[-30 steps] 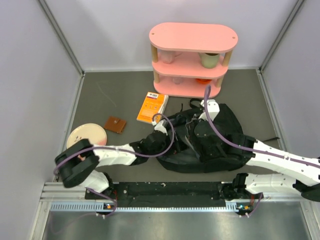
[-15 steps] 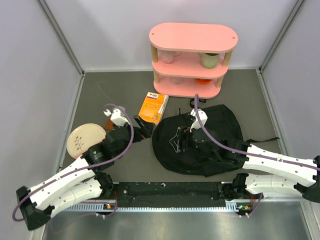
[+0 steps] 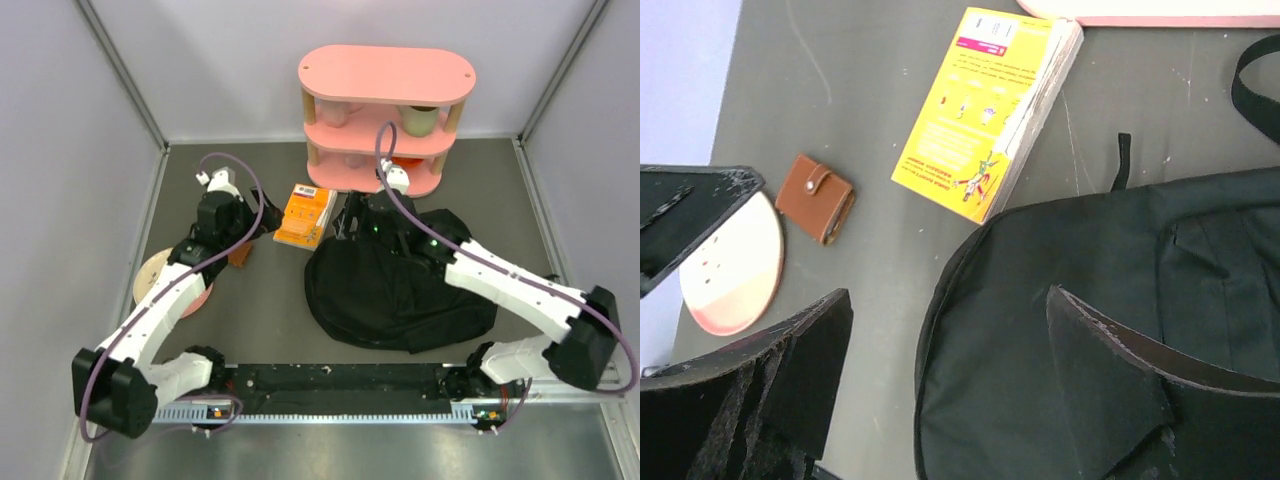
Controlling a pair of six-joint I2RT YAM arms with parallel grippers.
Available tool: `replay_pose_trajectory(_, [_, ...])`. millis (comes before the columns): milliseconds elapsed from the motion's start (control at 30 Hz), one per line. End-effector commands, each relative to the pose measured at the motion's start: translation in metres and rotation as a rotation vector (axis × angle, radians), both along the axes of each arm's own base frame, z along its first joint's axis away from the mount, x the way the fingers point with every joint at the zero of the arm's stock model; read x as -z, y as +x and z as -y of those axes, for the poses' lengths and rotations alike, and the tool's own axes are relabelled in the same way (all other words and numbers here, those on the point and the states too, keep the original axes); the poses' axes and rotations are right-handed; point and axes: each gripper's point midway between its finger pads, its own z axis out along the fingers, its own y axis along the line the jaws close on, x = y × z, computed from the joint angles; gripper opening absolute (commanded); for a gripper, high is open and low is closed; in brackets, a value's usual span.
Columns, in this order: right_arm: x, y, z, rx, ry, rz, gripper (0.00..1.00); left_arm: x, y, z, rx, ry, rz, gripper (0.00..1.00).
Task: Pack the student bag
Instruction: Pick up the book from the center of the board.
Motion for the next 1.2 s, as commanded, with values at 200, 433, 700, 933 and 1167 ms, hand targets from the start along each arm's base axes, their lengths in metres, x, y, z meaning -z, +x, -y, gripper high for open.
replay_pose_trajectory(200, [0.026, 0.078, -0.033, 0.010, 0.078, -0.130, 0.78, 0.005, 0.077, 0.007, 0.068, -0.027, 0.001, 0.99])
replay_pose_trajectory(433, [0.070, 0.118, -0.063, 0.013, 0.075, -0.218, 0.77, 0.052, 0.112, 0.006, 0.091, -0.038, -0.103, 0.99])
replay_pose_trajectory(700, [0.131, 0.127, -0.078, 0.057, 0.064, -0.347, 0.75, 0.107, 0.119, 0.016, 0.173, -0.115, -0.225, 0.95])
replay_pose_trajectory(933, [0.171, 0.124, -0.076, 0.066, 0.022, -0.412, 0.75, 0.135, 0.106, 0.027, 0.220, -0.174, -0.272, 0.95])
replay_pose_trajectory(1167, [0.193, 0.121, -0.087, 0.028, 0.034, -0.460, 0.74, 0.158, 0.089, 0.033, 0.243, -0.223, -0.317, 0.95])
